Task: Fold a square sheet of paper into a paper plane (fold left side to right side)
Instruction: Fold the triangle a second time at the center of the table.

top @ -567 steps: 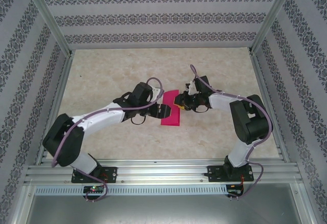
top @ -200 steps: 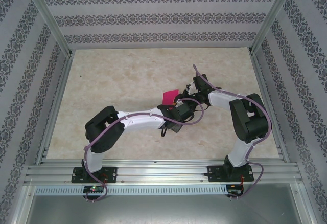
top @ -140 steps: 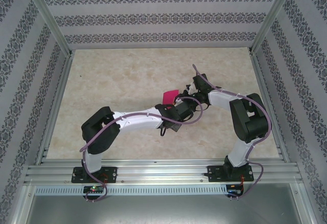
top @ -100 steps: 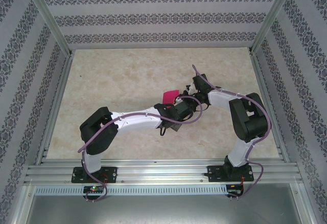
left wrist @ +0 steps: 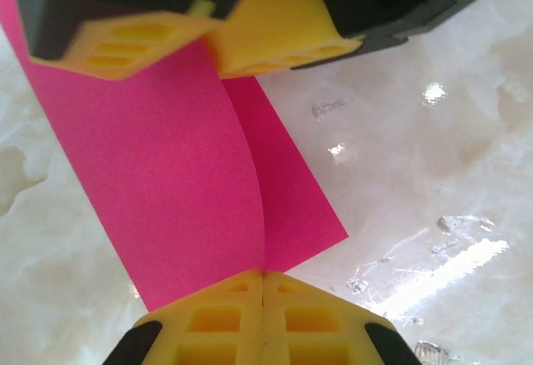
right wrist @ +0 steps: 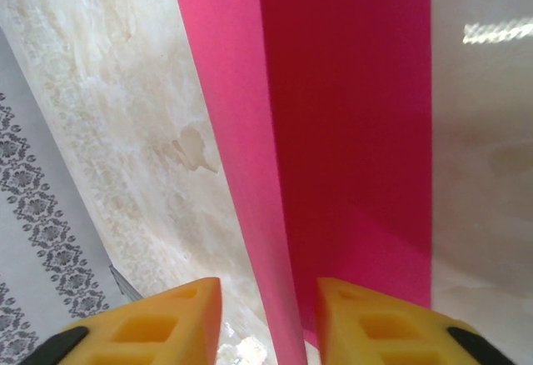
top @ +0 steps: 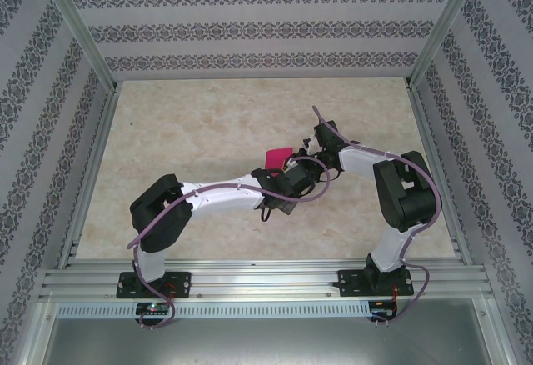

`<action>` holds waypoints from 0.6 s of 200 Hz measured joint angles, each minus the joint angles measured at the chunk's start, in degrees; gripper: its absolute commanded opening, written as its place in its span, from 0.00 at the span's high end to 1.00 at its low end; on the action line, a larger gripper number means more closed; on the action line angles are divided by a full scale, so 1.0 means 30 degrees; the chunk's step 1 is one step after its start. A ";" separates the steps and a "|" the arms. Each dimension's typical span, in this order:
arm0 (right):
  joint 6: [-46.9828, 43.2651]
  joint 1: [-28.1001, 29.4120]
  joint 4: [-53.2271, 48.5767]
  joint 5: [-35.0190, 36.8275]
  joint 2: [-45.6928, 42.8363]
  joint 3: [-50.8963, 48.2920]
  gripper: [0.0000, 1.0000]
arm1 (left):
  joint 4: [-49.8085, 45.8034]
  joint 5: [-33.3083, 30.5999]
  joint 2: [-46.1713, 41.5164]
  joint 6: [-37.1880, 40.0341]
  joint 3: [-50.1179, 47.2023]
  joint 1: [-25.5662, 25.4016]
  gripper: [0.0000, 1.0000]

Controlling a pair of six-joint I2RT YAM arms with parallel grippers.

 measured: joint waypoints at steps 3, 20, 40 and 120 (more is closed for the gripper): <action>-0.0102 -0.0029 -0.0022 0.0058 -0.0036 0.0000 0.57 | 0.0073 0.0051 -0.0007 0.0000 -0.0044 0.0000 0.99; -0.0255 -0.0357 -0.0080 0.0408 -0.0648 -0.0036 0.50 | 0.0474 0.0583 -0.0131 0.0000 -0.0510 0.0146 1.00; -0.0517 -0.1137 0.0153 0.0743 -0.2062 -0.0430 0.45 | 0.1020 0.1443 -0.0437 0.0000 -0.1202 0.0495 1.00; -0.1690 -0.2885 0.0947 0.0576 -0.5654 -0.3708 0.75 | 0.3840 0.6331 -0.2222 -0.0007 -0.3461 0.3177 0.99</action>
